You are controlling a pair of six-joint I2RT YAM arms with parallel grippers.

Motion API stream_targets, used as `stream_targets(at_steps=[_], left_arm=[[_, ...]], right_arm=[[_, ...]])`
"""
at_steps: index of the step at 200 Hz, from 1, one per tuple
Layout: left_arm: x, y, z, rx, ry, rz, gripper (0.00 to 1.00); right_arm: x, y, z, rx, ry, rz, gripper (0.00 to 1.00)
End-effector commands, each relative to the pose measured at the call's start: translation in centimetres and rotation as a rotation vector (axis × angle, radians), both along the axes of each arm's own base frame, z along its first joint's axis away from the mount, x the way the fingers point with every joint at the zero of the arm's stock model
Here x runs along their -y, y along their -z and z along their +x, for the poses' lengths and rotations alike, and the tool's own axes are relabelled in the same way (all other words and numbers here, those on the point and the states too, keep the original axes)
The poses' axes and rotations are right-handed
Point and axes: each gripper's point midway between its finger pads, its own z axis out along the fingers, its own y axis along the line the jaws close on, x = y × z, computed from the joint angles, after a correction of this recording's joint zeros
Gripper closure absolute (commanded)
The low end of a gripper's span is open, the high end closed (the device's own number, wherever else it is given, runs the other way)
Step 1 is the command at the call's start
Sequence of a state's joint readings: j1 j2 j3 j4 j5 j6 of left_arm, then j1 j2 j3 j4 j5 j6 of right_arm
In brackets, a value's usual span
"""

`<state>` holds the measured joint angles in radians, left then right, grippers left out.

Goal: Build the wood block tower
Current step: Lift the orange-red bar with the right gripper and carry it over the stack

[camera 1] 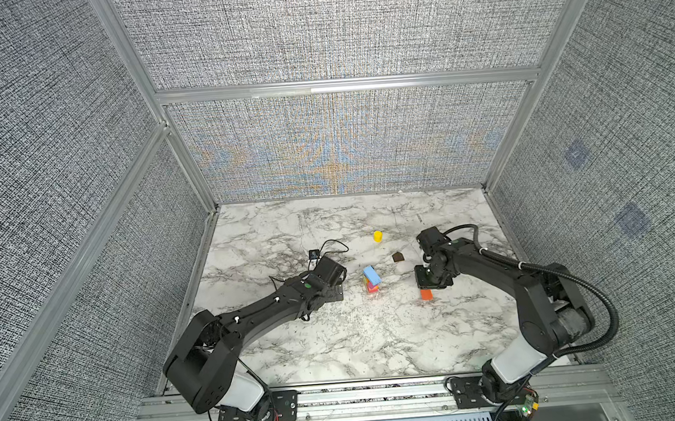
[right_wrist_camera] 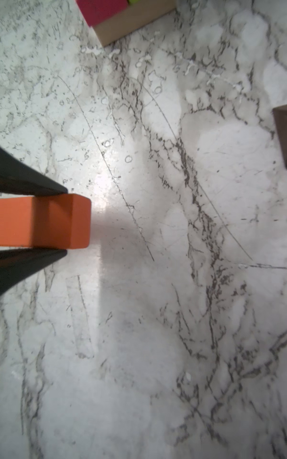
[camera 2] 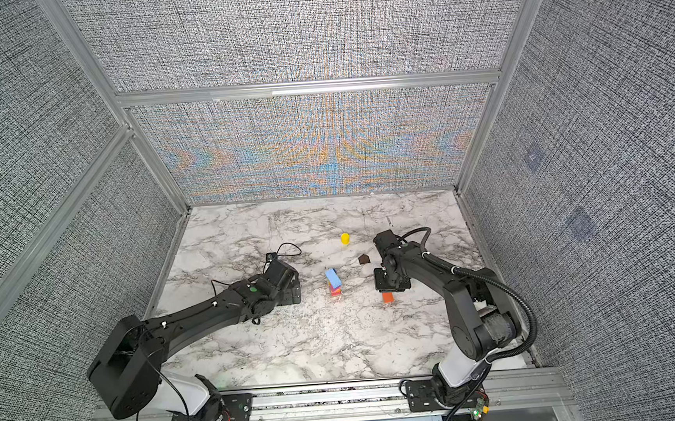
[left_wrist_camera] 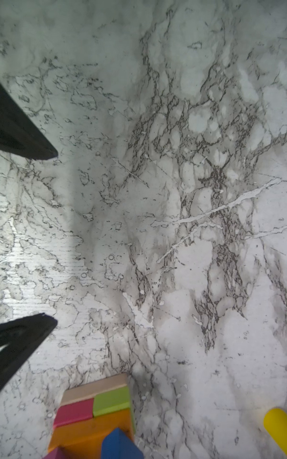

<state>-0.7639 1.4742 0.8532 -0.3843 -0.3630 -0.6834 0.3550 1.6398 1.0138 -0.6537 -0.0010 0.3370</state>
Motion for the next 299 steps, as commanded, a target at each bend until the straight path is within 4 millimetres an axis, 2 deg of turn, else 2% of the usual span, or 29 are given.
stream_targets(at_steps=[1, 25, 70, 116, 201, 256, 299], left_arm=[[-0.2, -0.1, -0.2, -0.005, -0.007, -0.004, 0.01], [-0.3, -0.2, -0.3, -0.003, -0.01, -0.002, 0.01], [-0.3, -0.4, -0.2, -0.001, -0.008, -0.001, 0.01], [-0.2, -0.4, -0.2, 0.0, -0.009, -0.006, 0.01], [-0.5, 0.0, -0.5, -0.006, -0.017, -0.008, 0.01], [-0.5, 0.0, -0.5, -0.005, -0.019, -0.009, 0.01], [-0.5, -0.1, -0.6, -0.006, -0.017, -0.016, 0.01]], right_arm=[[0.0, 0.4, -0.2, -0.015, -0.017, -0.014, 0.64], [-0.3, 0.8, -0.1, -0.02, -0.024, -0.016, 0.63], [-0.6, 1.0, -0.2, -0.027, -0.048, -0.038, 0.53], [-0.5, 0.9, -0.7, -0.027, -0.067, -0.067, 0.52], [-0.9, 1.7, -1.0, -0.061, -0.084, -0.103, 0.56], [-0.6, 1.6, -1.1, -0.056, -0.076, -0.119, 0.69], [-0.7, 0.9, -1.0, -0.05, -0.065, -0.11, 0.73]])
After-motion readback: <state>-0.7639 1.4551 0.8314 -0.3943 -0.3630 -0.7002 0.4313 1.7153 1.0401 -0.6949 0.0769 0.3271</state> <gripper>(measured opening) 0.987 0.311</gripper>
